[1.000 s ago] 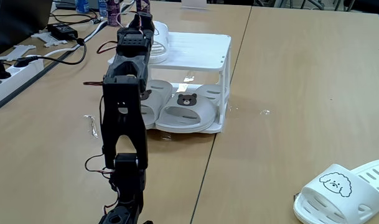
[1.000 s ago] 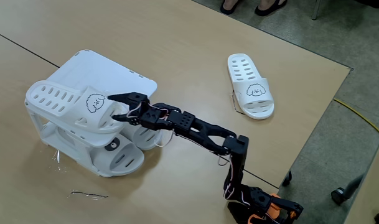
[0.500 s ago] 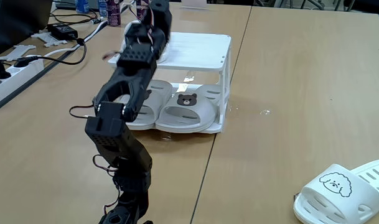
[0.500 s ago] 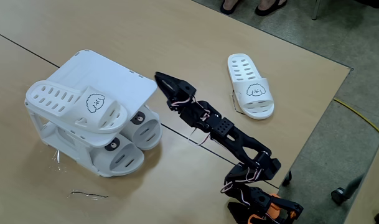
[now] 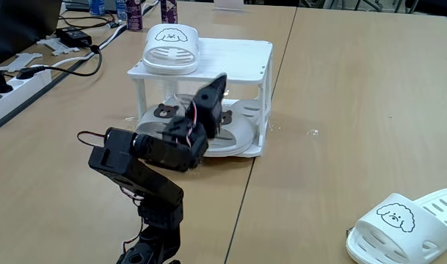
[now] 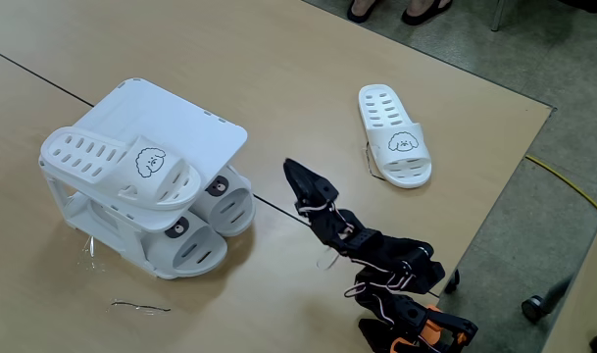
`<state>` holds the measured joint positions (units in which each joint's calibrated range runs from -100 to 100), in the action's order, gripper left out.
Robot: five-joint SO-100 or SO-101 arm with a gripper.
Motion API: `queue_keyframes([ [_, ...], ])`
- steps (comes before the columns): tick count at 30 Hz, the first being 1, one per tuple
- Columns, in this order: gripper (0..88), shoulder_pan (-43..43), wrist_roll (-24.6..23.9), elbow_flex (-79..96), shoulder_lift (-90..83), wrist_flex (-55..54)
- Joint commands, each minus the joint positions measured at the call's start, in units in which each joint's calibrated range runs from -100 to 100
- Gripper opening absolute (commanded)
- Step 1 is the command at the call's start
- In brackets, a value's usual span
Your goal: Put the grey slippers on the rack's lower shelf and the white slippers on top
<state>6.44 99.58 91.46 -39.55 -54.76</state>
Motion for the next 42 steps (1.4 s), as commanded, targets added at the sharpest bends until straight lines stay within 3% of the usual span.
queue_keyframes([
  [1,0.6,2.1,0.4,5.8,-1.9,-2.6],
  [8,0.6,7.2,0.4,7.2,10.6,-10.2],
  [15,0.6,26.7,0.4,7.5,32.7,-22.6],
  [26,0.7,49.5,0.4,0.4,47.2,-23.9],
  [31,0.7,51.0,0.4,-6.4,54.5,-31.3],
  [37,1.6,50.1,0.4,-12.6,58.1,-31.9],
  [42,19.0,50.1,0.4,-18.4,60.6,-31.5],
])
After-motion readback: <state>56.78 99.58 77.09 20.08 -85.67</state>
